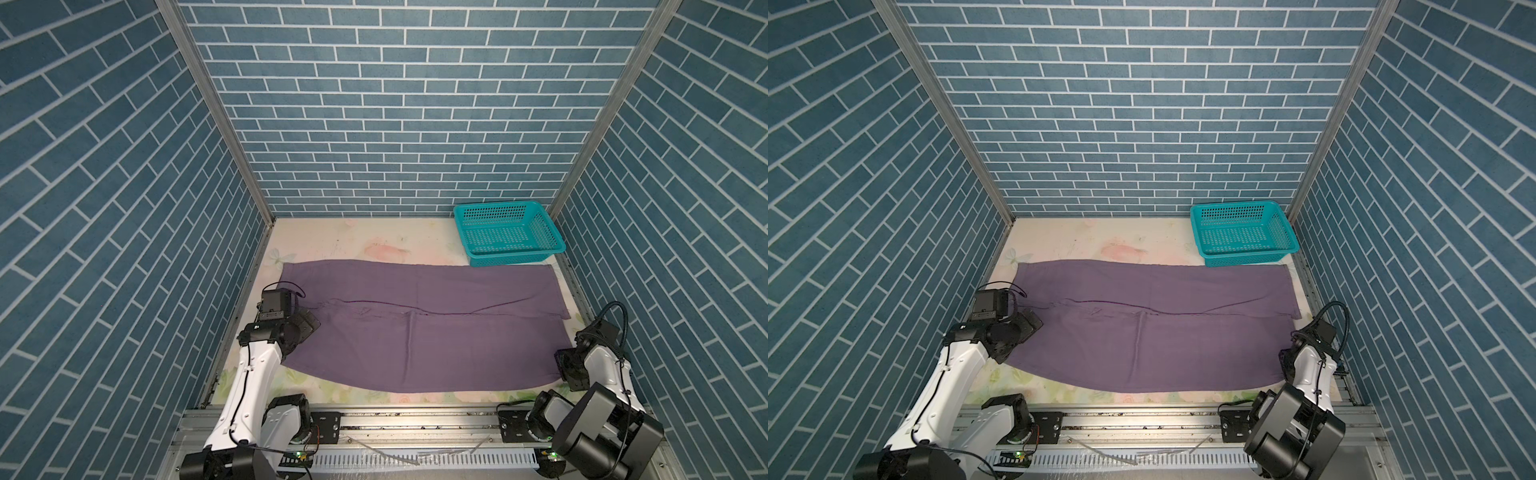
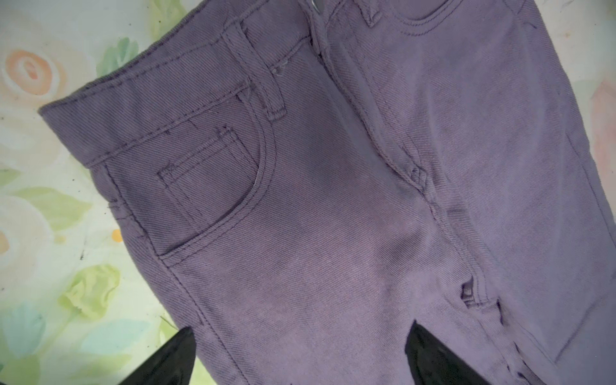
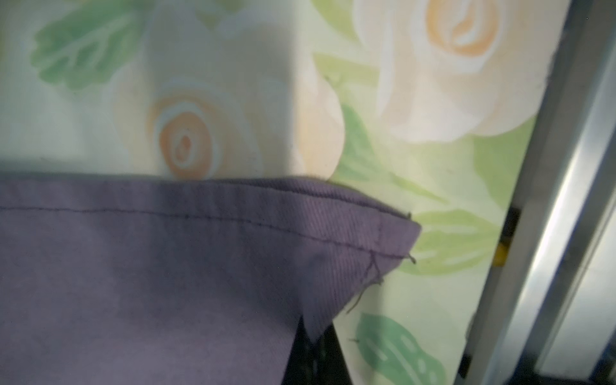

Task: Fold and stack the trousers
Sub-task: Smooth out the trousers at the center of the table.

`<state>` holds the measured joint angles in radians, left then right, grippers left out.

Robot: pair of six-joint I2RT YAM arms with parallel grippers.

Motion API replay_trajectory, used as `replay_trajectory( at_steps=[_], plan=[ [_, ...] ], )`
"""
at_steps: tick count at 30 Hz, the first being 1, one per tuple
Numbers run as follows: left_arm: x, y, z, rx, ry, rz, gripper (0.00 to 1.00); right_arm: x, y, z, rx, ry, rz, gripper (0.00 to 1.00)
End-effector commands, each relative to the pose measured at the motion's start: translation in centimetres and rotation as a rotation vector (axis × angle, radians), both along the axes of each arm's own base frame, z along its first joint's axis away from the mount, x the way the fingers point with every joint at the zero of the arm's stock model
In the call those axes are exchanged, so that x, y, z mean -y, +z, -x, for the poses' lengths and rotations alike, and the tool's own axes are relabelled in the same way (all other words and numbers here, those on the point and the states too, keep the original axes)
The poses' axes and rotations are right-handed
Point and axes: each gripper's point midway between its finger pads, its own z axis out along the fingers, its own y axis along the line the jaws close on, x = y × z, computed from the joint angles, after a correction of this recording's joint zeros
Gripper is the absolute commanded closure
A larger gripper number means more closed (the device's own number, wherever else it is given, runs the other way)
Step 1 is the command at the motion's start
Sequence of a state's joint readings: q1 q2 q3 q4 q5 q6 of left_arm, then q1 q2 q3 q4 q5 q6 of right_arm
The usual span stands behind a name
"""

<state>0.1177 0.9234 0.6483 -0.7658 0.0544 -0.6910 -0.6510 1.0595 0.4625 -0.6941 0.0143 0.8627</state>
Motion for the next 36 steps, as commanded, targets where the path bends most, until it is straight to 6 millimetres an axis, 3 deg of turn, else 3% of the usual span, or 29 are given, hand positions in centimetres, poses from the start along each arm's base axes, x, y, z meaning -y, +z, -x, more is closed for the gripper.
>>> replay_trajectory(
  at_steps=[1,7,16,22,27,36],
  plan=[
    [-0.1,-0.1,0.7,-0.014,0.003,0.002,0.01,1.2,-0.2,0.5,-0.016,-0.055,0.005,1.0],
    [0.0,-0.5,1.4,-0.028,0.027,0.013,0.01,3.4,0.5,1.7,0.009,-0.189,0.013,1.0],
    [-0.9,0.3,4.7,-0.071,0.114,-0.03,0.01,4.1,0.9,1.0,0.057,-0.19,0.032,1.0],
    [-1.5,-0.3,6.3,-0.129,0.19,-0.046,0.01,4.3,1.8,0.3,0.098,-0.16,0.047,1.0],
    [-4.3,-1.8,6.6,-0.218,0.271,-0.177,0.01,3.8,1.3,-0.2,0.129,-0.146,0.019,1.0],
    [-7.4,-4.0,5.8,-0.221,0.41,-0.177,0.01,4.0,1.3,-1.0,0.158,-0.143,-0.02,1.0]
  ],
)
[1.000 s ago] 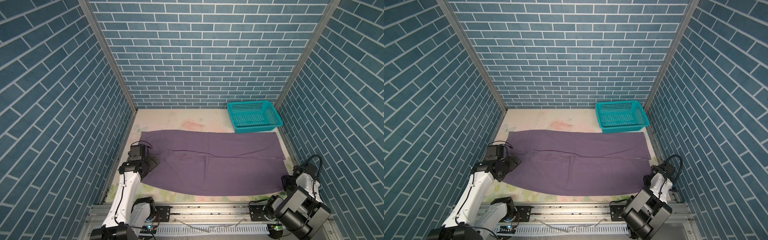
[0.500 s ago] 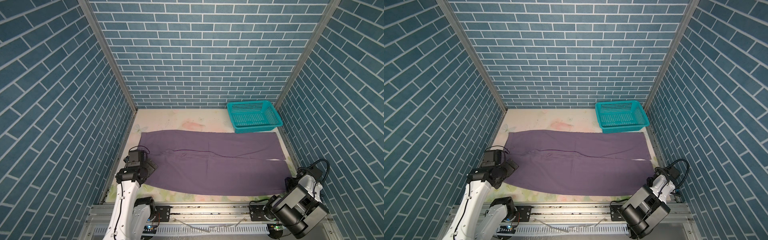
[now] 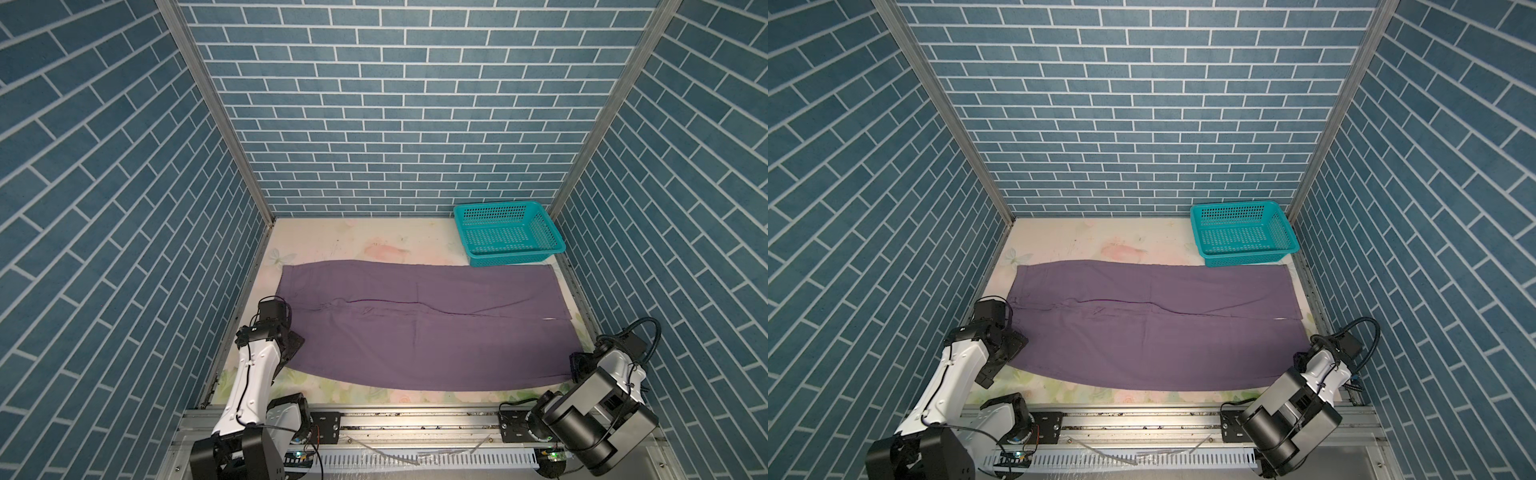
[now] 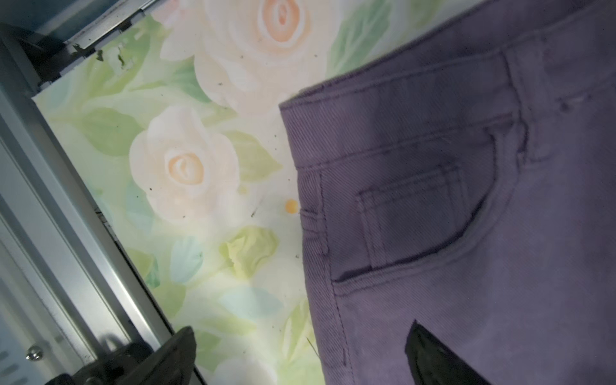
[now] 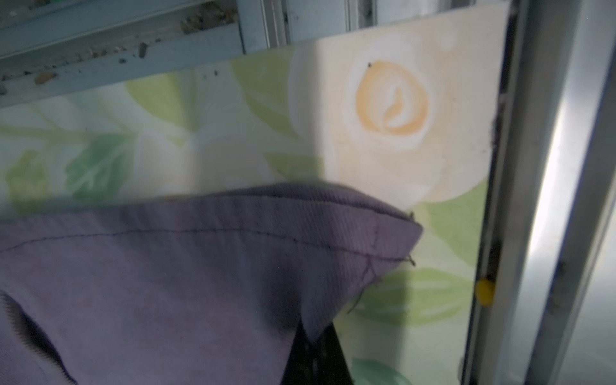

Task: Fold and stack the trousers
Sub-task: Smooth out the trousers at the center of the table, then fold the trousers at the center of the table.

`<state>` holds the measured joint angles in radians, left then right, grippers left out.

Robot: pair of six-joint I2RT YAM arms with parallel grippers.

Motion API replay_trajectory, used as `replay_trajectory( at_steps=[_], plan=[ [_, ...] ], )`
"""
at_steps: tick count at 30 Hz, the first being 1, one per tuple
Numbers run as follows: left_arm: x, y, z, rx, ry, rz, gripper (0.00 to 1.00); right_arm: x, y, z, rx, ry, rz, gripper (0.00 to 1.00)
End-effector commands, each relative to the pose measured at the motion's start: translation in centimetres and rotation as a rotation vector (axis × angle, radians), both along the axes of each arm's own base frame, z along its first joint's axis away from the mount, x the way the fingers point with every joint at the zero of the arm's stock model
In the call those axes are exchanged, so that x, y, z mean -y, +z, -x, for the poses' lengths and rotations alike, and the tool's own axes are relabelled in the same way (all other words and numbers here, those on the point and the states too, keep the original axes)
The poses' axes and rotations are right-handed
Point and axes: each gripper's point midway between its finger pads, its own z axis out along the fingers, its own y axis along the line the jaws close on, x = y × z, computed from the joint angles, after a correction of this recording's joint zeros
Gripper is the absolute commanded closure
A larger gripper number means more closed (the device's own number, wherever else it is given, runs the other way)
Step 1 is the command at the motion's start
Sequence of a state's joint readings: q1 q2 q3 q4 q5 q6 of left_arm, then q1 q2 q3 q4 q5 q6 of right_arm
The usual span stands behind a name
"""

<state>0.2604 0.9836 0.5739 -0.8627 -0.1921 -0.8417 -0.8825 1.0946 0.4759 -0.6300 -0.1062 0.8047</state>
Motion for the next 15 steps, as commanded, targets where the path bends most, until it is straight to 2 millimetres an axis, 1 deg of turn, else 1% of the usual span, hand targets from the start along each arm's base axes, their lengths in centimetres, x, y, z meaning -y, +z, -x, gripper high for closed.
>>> replay_trajectory(
  at_steps=[1,4,5,7,10,14,15],
  plan=[
    [-1.8,-0.4,-0.1,0.012,0.056,-0.044,0.01,1.2,1.1,-1.4,0.061,0.0,0.022,1.0],
    [-2.3,-1.6,-0.1,0.026,0.091,-0.012,0.06,1.2,1.0,-1.7,0.082,-0.009,0.007,1.0],
    [-2.3,-2.1,-0.5,0.043,0.094,0.008,0.11,1.3,1.0,-1.8,0.085,-0.009,0.007,1.0],
    [-2.2,-2.9,-1.2,0.073,0.096,0.036,0.16,1.3,1.0,-1.9,0.088,-0.005,0.008,1.0],
    [-2.3,-3.8,-2.1,0.089,0.093,0.056,0.18,1.2,1.0,-1.9,0.094,-0.004,0.001,1.0],
    [-2.3,-4.6,-4.0,0.111,0.068,0.094,0.19,1.2,1.0,-2.2,0.11,0.001,-0.003,1.0],
    [-2.3,-4.8,-4.4,0.117,0.061,0.104,0.21,1.2,1.0,-2.2,0.112,0.001,-0.005,1.0]
  ],
)
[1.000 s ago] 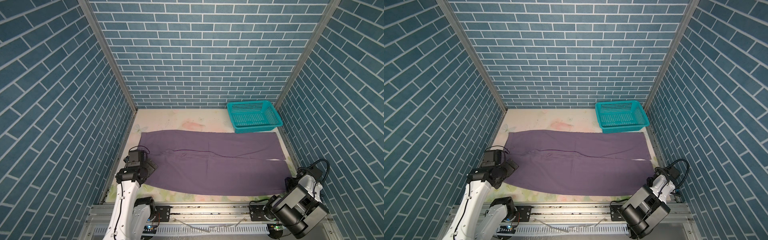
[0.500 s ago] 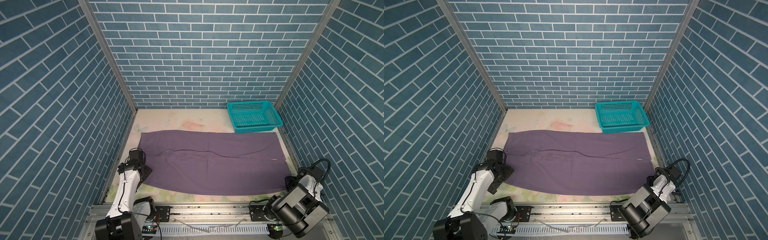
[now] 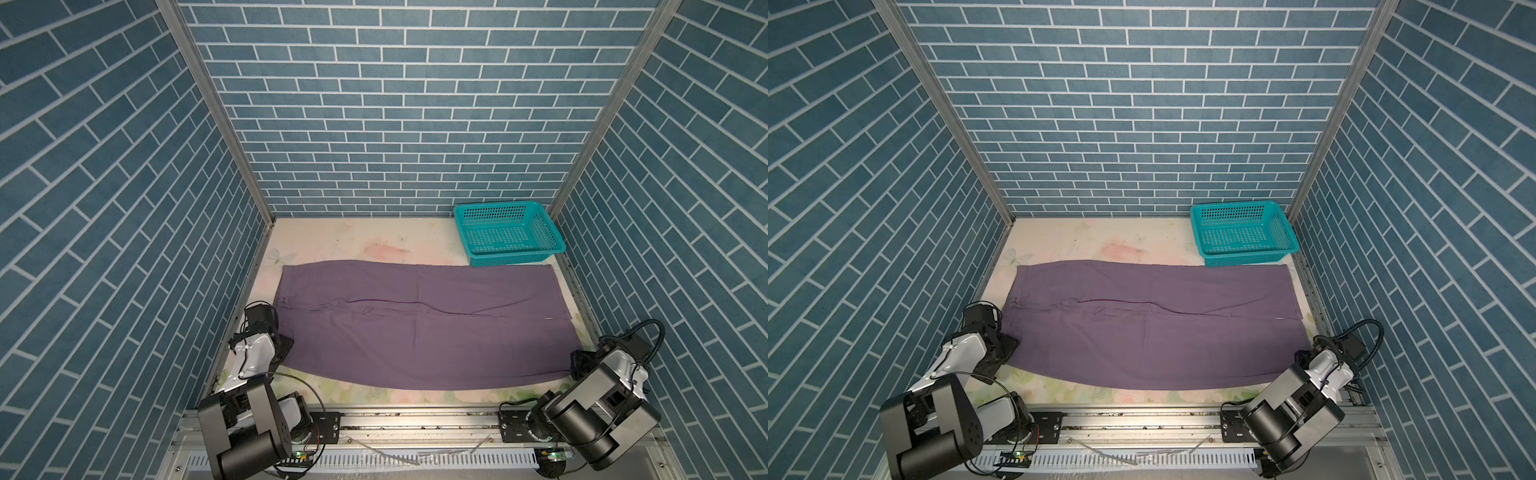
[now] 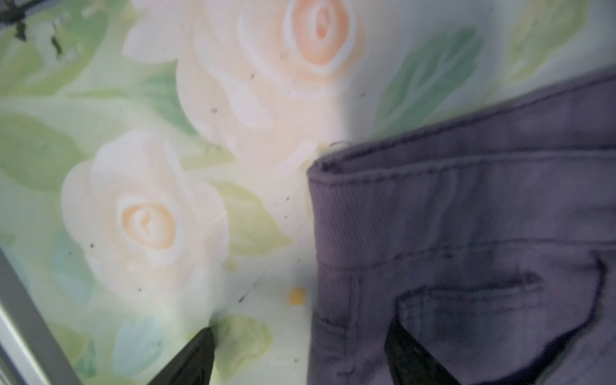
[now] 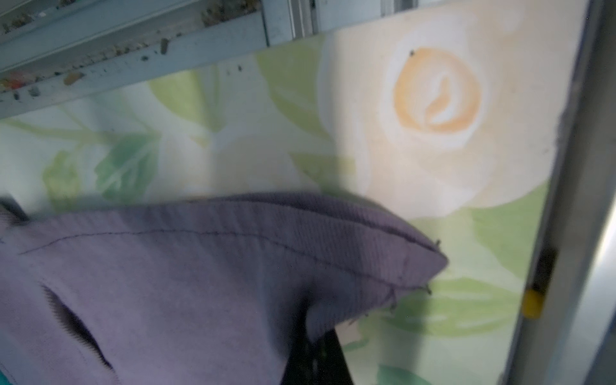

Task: Fold and stack the trousers
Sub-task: Fold the trousers at the center of the table.

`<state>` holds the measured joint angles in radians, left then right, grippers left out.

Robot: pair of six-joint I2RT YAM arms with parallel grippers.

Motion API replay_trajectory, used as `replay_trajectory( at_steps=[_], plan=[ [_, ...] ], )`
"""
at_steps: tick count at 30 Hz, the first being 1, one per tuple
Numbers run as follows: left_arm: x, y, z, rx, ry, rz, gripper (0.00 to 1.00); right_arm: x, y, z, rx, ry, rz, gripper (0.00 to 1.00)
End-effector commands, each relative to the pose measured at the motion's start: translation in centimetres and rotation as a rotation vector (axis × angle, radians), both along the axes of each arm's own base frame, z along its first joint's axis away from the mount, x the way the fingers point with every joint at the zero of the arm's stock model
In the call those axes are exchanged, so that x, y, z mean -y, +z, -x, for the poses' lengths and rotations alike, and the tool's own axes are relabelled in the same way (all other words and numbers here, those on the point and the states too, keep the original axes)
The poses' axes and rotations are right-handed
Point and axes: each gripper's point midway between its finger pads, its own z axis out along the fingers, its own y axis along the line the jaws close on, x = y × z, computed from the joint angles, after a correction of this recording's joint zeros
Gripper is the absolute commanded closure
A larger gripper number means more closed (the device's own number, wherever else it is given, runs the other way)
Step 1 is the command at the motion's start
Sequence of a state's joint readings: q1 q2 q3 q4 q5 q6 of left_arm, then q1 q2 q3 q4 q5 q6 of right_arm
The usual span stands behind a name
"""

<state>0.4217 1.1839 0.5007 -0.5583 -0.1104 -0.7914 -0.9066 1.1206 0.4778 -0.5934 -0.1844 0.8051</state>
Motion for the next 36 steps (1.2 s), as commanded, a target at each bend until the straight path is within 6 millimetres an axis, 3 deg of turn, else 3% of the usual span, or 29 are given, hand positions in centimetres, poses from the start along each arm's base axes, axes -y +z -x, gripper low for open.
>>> replay_trajectory(
  at_steps=[1,8,10,11,17,22,25,30,36],
  plan=[
    [0.3,-0.9,-2.6,0.08,-0.035,0.05,0.23,1.2,1.0,-1.1,0.044,0.006,0.034,1.0],
    [-0.1,-1.5,-3.9,0.092,-0.039,0.065,0.71,1.0,0.9,-0.6,0.033,0.003,0.043,1.0],
    [-0.3,-1.5,-3.6,0.07,-0.03,0.071,0.96,0.9,0.9,-0.5,0.033,0.003,0.043,1.0],
    [-0.4,-1.4,-3.4,0.058,-0.022,0.073,1.0,1.0,1.0,-0.5,0.034,0.0,0.044,1.0],
    [-0.3,1.2,-2.1,0.055,0.013,0.075,1.0,1.3,2.7,-0.6,0.052,-0.006,0.083,1.0],
    [-0.1,6.4,-2.0,0.153,0.024,0.097,1.0,1.7,4.9,-0.5,0.061,-0.009,0.125,1.0],
    [-0.4,10.5,-2.3,0.249,0.03,0.103,1.0,1.6,5.8,-0.8,0.108,-0.034,0.136,1.0],
    [-0.6,15.1,-1.4,0.37,0.028,0.129,1.0,2.2,8.5,-0.7,0.123,-0.047,0.193,1.0],
    [-0.1,16.7,0.5,0.395,0.05,0.166,1.0,2.2,9.9,-1.3,0.165,-0.065,0.189,1.0]
  ],
)
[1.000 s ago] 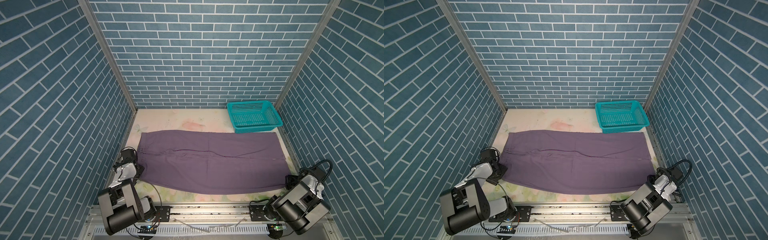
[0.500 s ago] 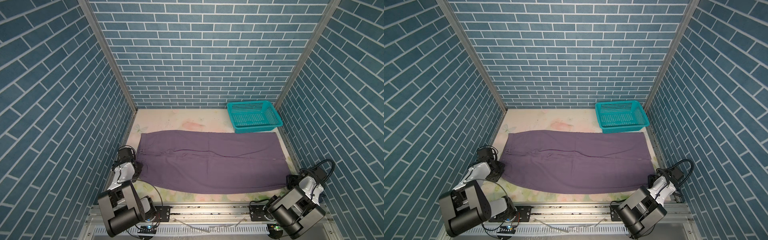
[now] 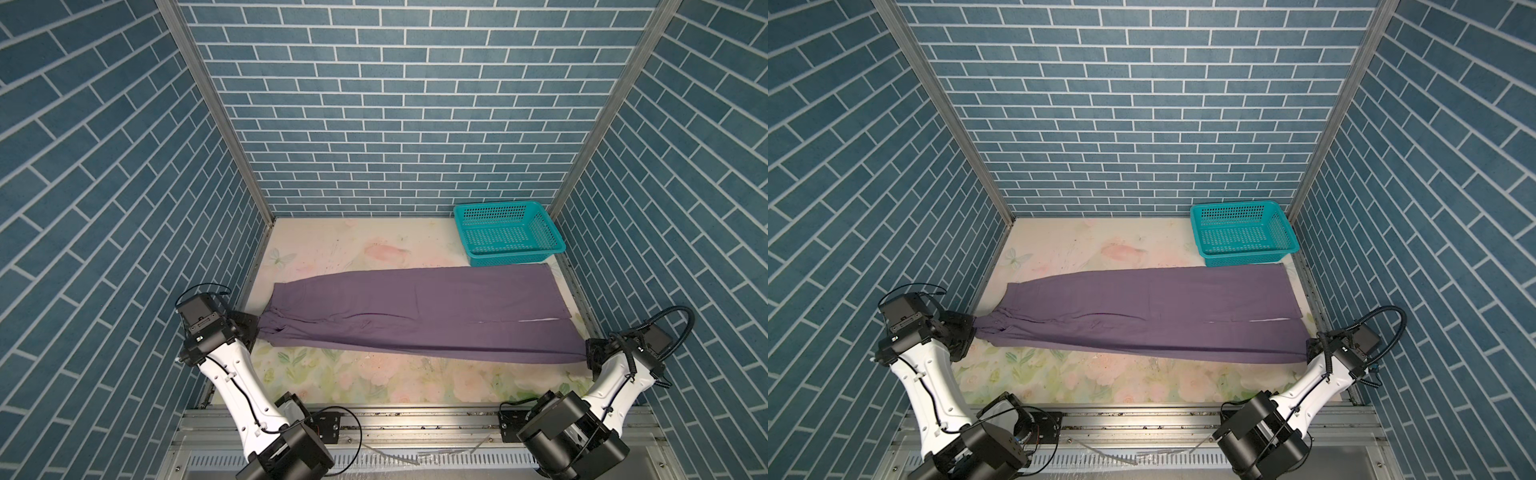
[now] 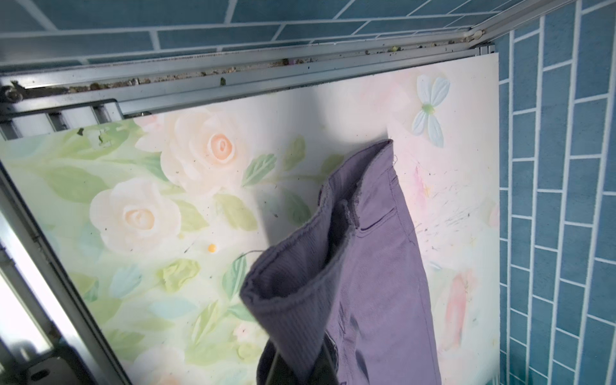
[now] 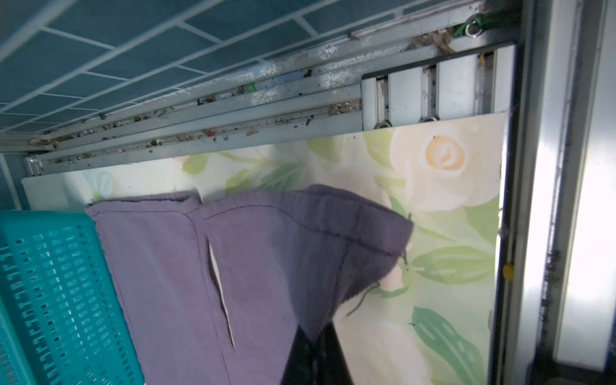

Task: Fold and stack the trousers
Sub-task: Fold the trousers at the center of the table.

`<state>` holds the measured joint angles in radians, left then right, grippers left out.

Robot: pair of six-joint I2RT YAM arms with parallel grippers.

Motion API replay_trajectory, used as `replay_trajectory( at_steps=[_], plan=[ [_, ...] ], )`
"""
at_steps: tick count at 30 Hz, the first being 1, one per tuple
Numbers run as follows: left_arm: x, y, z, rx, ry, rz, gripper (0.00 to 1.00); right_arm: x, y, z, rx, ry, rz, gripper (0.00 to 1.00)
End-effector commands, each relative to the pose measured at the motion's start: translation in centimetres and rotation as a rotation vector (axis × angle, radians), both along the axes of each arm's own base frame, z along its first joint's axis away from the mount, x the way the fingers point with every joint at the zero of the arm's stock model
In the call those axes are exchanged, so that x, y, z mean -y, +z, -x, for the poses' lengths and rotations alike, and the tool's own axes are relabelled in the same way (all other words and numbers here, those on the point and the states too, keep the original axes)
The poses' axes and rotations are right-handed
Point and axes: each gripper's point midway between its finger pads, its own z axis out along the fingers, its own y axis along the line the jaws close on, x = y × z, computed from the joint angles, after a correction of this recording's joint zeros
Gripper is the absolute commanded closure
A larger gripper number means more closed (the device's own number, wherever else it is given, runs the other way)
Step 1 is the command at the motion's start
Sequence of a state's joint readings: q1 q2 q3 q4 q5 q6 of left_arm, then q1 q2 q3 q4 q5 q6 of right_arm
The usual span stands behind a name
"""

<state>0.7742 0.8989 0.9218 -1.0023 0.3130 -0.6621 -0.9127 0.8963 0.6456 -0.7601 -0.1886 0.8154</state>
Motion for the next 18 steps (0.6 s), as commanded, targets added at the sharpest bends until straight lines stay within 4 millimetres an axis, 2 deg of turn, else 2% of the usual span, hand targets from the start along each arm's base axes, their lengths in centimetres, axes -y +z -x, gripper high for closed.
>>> replay_trajectory(
  at_steps=[1,4,7,12,15,18],
  plan=[
    [0.7,0.4,1.5,-0.019,-0.018,0.02,1.0,0.6,1.8,-0.1,0.033,-0.055,0.018,1.0],
    [0.0,0.1,2.3,-0.043,0.011,0.015,1.0,1.1,3.3,-0.7,0.07,-0.073,0.03,1.0],
    [-0.7,0.0,2.1,-0.037,0.032,0.007,1.0,1.8,5.2,-1.9,0.132,-0.088,0.038,1.0],
    [-3.2,1.9,1.9,-0.036,0.109,-0.08,1.0,2.9,9.1,-4.5,0.22,-0.06,0.126,1.0],
    [-4.7,3.4,1.4,-0.011,0.157,-0.128,1.0,2.5,11.1,-6.3,0.21,0.009,0.21,1.0],
    [-6.4,4.5,0.9,0.0,0.195,-0.171,1.0,1.0,11.7,-8.9,0.173,0.129,0.273,1.0]
  ],
)
